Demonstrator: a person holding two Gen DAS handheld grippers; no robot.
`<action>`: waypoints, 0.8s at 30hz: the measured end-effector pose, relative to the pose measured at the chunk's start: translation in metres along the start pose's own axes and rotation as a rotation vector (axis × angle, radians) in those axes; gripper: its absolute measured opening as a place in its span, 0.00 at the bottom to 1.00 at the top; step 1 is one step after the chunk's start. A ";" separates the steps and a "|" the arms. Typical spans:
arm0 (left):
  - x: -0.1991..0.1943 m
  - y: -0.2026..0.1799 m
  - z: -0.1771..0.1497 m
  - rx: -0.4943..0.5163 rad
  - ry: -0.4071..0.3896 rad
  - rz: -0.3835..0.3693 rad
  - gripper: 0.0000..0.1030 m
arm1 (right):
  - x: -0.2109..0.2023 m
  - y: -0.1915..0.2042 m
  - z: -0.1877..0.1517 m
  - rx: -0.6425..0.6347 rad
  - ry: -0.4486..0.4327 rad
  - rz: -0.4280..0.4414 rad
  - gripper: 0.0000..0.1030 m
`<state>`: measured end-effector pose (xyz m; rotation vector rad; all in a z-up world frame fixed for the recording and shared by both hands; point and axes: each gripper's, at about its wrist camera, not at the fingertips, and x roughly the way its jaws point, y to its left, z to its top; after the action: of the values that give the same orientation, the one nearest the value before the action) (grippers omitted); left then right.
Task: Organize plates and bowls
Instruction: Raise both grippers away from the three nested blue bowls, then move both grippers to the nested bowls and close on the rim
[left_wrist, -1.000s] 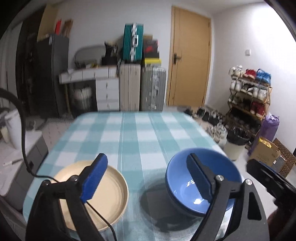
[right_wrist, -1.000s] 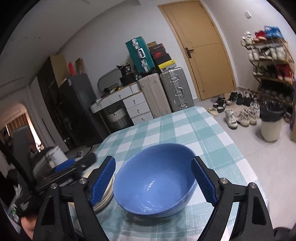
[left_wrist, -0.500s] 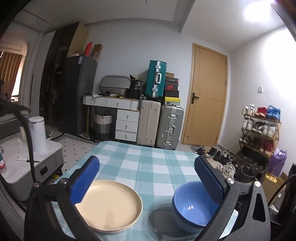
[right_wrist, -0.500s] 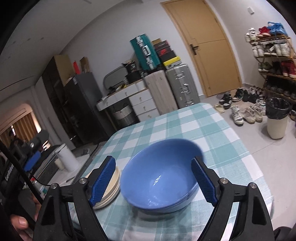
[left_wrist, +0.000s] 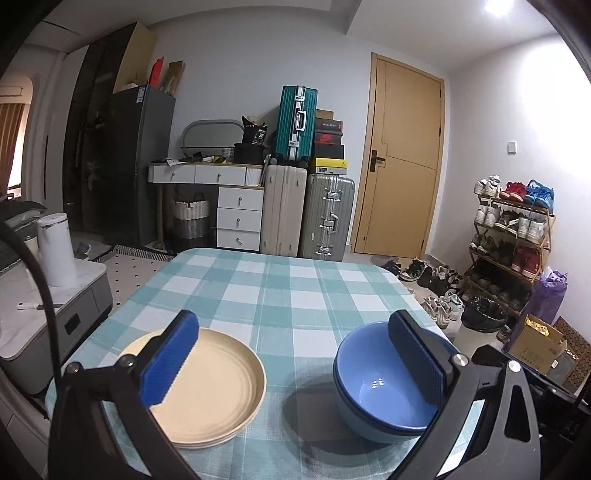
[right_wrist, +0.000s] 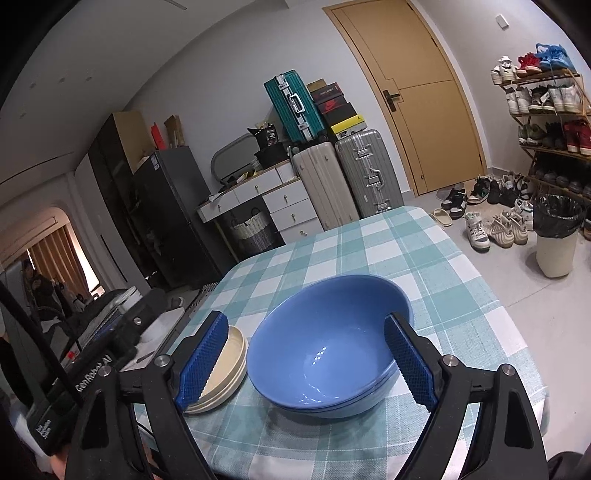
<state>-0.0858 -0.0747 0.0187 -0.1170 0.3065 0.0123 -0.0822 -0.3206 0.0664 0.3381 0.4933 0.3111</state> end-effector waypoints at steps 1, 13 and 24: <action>0.000 0.000 0.000 -0.001 0.001 0.000 1.00 | 0.000 0.001 0.000 -0.005 0.000 0.000 0.85; 0.012 0.003 -0.004 -0.004 0.046 0.012 1.00 | 0.009 -0.003 0.000 0.030 0.038 -0.026 0.85; 0.062 -0.007 0.003 0.021 0.256 -0.029 1.00 | 0.015 -0.026 0.009 0.118 0.083 -0.097 0.85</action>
<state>-0.0255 -0.0812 0.0036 -0.1027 0.5603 -0.0349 -0.0593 -0.3409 0.0574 0.4154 0.6092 0.2024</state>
